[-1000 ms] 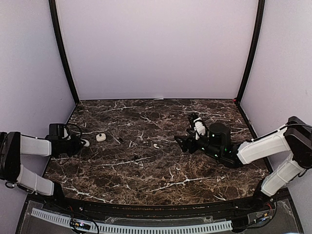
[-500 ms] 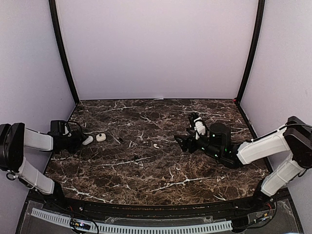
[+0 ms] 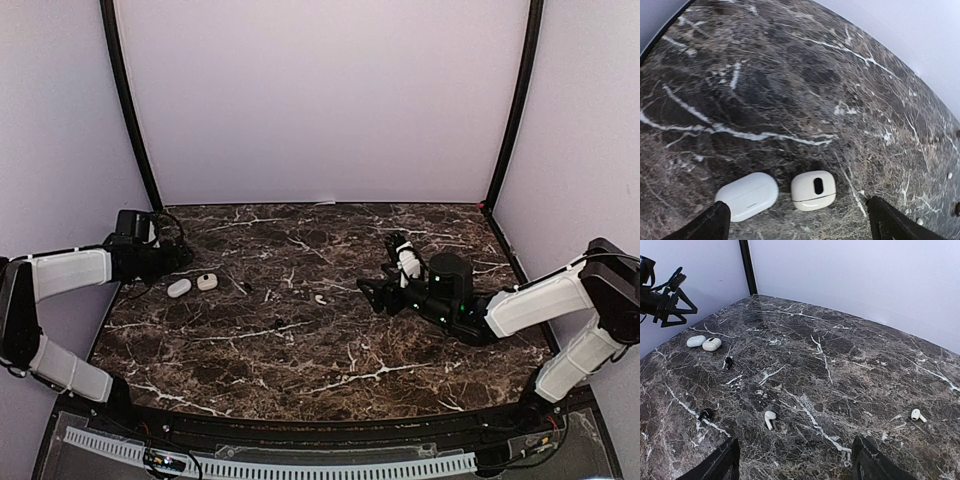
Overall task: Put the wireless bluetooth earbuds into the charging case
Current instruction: Place the charging case with the earbuds at the center of the board, then pick up the charging case from the center of the board.
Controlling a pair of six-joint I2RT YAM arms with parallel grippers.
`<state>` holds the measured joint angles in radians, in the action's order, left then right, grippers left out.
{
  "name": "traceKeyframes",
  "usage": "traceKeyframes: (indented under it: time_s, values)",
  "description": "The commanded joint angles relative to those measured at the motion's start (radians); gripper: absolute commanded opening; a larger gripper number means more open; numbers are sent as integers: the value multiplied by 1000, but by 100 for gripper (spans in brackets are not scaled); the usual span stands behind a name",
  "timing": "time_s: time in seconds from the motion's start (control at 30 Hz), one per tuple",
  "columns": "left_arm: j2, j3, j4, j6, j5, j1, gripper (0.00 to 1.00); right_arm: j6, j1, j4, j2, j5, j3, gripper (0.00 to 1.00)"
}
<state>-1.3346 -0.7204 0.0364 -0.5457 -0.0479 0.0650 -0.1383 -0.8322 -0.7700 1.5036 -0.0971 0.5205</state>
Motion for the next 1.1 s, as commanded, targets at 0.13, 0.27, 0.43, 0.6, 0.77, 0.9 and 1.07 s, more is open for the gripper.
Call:
traceKeyframes:
  time_s: [0.13, 0.27, 0.43, 0.6, 0.77, 0.9, 1.07]
  values:
    - [-157, -147, 118, 256, 16, 63, 99, 5, 5, -61, -5, 16, -16, 76]
    - [-276, -249, 185, 244, -22, 70, 99, 5, 6, -67, -8, 14, -19, 76]
    - [-362, -324, 226, 297, 17, 131, 99, 8, 5, -59, -9, 13, -17, 76]
    - [-417, -366, 261, 309, 28, 145, 95, 19, 6, -54, -8, 4, -16, 76]
    - [-448, -395, 320, 291, 83, 150, 92, 22, 5, -53, -4, 3, -14, 76]
    - [-461, -401, 332, 281, 89, 151, 92, 21, 5, -51, -4, 5, -12, 76]
    - [-479, -409, 334, 288, 66, 157, 88, 25, 5, -46, -2, 2, -11, 76]
